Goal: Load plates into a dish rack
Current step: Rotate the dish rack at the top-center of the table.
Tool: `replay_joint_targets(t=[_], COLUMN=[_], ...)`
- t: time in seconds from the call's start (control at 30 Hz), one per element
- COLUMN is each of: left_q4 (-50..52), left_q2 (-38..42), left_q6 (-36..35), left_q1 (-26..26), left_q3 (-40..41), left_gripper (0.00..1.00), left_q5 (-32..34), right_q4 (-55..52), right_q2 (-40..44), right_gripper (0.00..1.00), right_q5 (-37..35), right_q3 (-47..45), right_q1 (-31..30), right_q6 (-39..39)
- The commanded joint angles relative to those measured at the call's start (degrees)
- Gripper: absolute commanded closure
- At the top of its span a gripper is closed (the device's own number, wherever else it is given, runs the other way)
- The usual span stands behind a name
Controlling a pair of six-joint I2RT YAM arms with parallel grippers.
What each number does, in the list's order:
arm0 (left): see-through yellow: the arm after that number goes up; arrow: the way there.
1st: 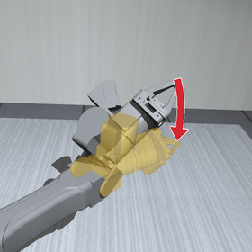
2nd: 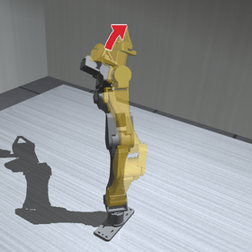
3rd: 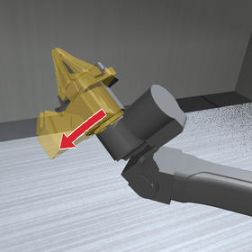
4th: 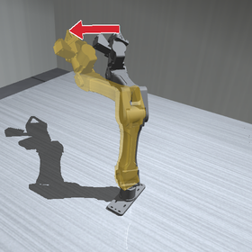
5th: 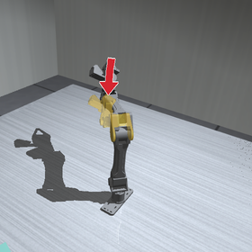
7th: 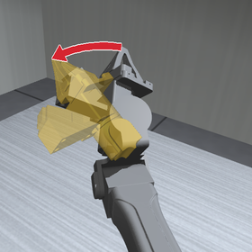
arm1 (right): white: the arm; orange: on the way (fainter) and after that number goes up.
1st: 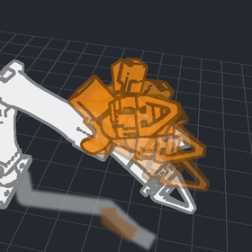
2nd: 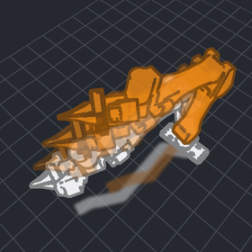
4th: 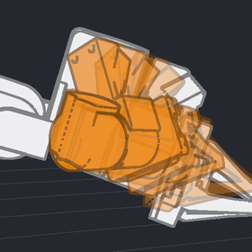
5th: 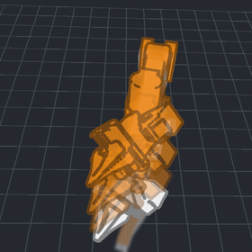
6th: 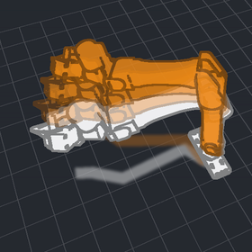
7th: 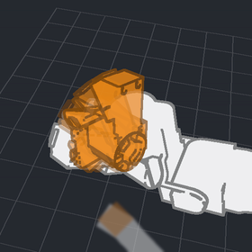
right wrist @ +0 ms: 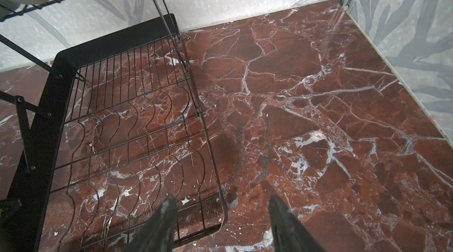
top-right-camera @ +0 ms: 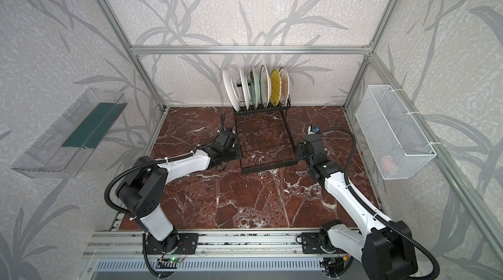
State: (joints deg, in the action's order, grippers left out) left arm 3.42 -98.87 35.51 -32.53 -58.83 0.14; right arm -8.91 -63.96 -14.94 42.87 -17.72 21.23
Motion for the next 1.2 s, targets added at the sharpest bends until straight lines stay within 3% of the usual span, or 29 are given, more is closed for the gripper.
replay_joint_targets(t=[0.0, 0.4, 0.67, 1.17], left_q4=[7.3, 11.6, 12.3, 12.9], left_q2=[2.6, 7.5, 5.5, 2.5], left_q6=[-2.3, -11.8, -17.8, -17.8], left_q1=[1.6, 6.2, 8.8, 8.9], left_q3=[1.5, 3.0, 1.3, -2.1], left_gripper=[0.86, 0.90, 0.91, 0.89], left_q5=[3.4, 2.0, -1.1, -6.1], right_q4=[-0.8, -0.5, -0.3, -0.5], right_q2=[1.4, 1.0, 0.6, 0.8], right_gripper=[0.40, 0.40, 0.40, 0.40], right_q5=[-0.7, -0.2, 0.2, -0.1], right_q3=[-0.5, -0.6, -0.6, -0.5], right_q1=[0.3, 0.3, 0.3, 0.3], right_q6=[0.3, 0.8, 0.8, 0.7])
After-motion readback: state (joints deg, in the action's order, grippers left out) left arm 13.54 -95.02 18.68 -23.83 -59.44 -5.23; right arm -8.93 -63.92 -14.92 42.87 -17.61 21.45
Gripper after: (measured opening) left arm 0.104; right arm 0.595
